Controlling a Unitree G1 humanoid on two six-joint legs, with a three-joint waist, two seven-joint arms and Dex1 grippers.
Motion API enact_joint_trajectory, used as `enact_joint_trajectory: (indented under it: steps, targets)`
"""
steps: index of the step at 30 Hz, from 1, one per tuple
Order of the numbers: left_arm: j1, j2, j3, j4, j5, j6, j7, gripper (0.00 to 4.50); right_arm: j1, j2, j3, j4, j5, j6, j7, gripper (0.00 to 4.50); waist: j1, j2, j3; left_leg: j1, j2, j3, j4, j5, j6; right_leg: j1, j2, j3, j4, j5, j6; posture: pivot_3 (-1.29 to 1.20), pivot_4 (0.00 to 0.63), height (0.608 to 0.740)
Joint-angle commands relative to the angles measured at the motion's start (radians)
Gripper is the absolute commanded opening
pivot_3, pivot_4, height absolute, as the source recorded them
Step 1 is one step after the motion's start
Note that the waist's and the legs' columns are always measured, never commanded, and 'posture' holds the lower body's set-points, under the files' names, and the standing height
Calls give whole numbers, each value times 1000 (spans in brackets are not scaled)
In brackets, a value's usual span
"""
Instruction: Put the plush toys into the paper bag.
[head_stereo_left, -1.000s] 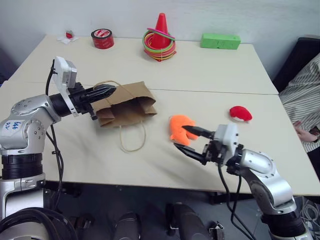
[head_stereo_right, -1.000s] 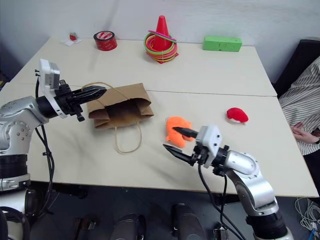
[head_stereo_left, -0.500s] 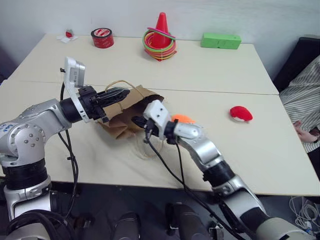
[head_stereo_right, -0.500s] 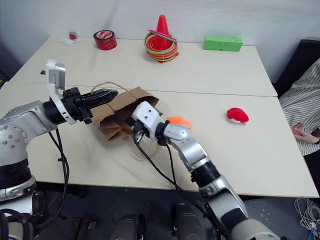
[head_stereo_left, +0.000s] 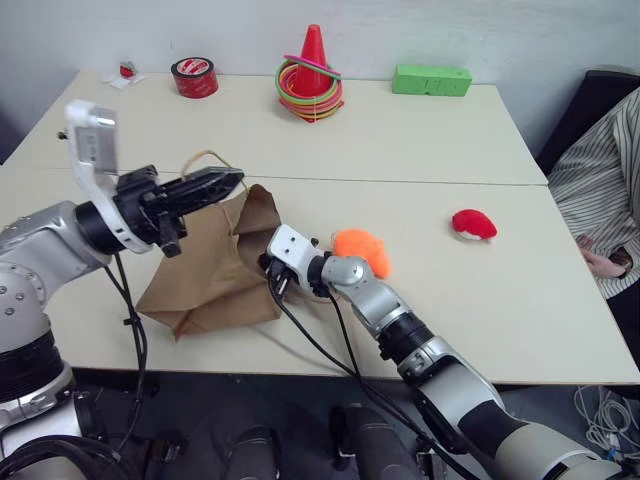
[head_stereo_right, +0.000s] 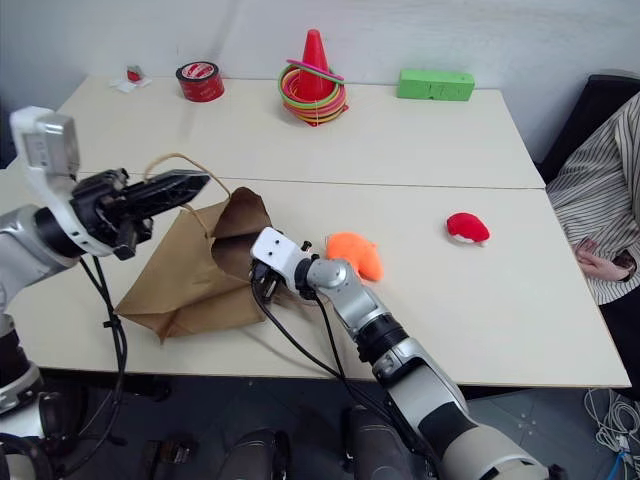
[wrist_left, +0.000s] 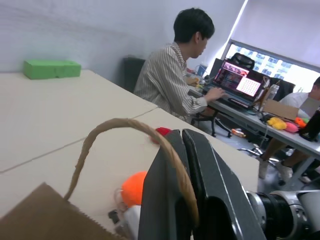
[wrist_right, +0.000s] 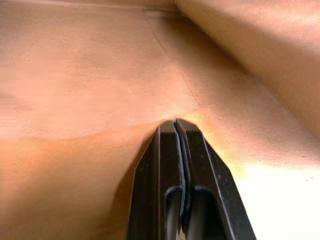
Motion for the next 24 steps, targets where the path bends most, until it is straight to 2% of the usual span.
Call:
enact_joint_trajectory:
  steps: [1, 10, 14, 15, 18, 24]
  targets:
    - [-13, 40, 3, 67, 61, -93, -79, 0, 46, -32, 34, 4, -30, 14, 68, 25, 1, 0, 0, 0, 0, 0, 0, 0, 0, 0, 0, 0, 0, 0, 0, 0, 150, 740]
    - [-94, 120, -146, 233, 202, -193, -281, 0, 101, -52, 12, -78, -26, 33, 87, 25, 2, -1, -1, 0, 0, 0, 0, 0, 0, 1, 0, 0, 0, 0, 0, 0, 150, 740]
    - [-125, 116, -190, 263, 232, -208, -342, 0, 117, -35, -48, -129, 56, -13, 118, 25, 2, -1, -1, 0, 0, 1, 0, 0, 0, 0, 0, 0, 0, 0, 0, 0, 150, 740]
    - [-132, 112, -206, 262, 242, -214, -355, 0, 131, -33, -85, -183, 116, 9, 146, 25, 2, -1, -1, 0, 0, 1, 0, 0, 1, 0, 0, 0, 0, 0, 0, 0, 150, 740]
    - [-145, 105, -250, 251, 268, -236, -400, 0, 171, -91, -153, -363, 219, 79, 217, 575, 4, 0, 0, -2, 0, 0, 0, -1, 1, -1, 0, 0, 0, 0, 0, 0, 150, 740]
    - [-155, 107, -268, 260, 285, -246, -448, 0, 273, -286, -289, -686, 415, 225, 333, 2688, 8, 1, 1, -3, 0, 0, 0, -2, 2, -1, 0, 0, -2, 0, 1, 0, 150, 740]
